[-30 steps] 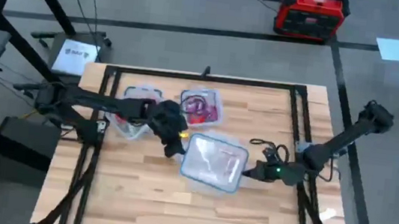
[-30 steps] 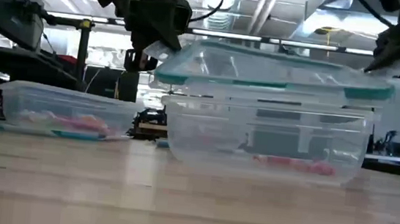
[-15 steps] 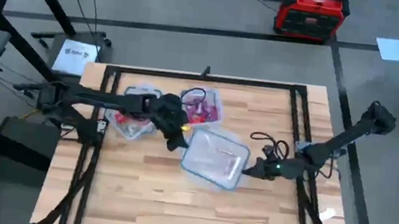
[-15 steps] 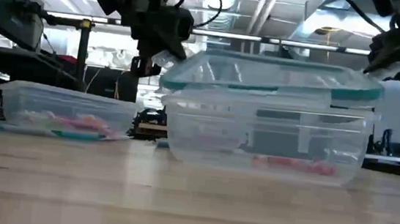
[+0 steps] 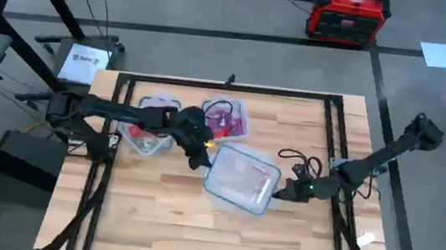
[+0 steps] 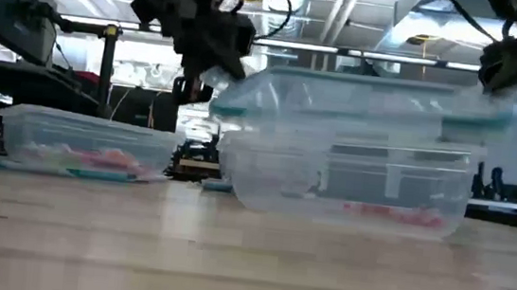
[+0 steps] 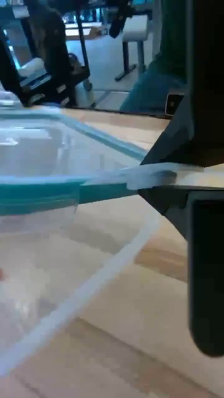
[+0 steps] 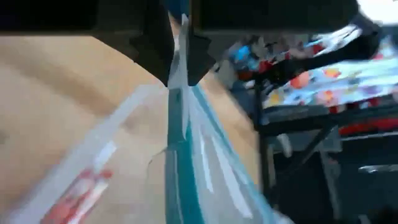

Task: Sort candy

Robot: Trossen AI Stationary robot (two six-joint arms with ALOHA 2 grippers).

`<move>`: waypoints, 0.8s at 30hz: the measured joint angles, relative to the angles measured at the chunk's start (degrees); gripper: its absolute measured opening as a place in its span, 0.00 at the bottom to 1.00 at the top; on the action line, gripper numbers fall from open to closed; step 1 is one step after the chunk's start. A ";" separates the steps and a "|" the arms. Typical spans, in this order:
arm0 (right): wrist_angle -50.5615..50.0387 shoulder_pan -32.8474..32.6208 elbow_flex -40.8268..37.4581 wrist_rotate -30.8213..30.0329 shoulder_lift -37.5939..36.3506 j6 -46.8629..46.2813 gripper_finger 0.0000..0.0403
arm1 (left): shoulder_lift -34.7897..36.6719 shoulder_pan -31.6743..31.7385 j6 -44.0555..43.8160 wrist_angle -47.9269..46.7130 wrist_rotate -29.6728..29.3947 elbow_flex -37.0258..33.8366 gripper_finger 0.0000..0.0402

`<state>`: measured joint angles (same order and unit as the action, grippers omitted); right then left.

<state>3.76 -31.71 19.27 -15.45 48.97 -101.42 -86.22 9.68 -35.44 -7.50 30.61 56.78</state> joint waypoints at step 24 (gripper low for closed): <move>-10.76 9.36 0.11 7.20 -4.34 6.28 0.10 | -3.04 5.69 4.17 0.10 2.10 0.39 0.03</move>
<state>-7.00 -22.35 19.38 -8.26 44.63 -95.14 -89.25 15.38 -31.27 -7.40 32.71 57.17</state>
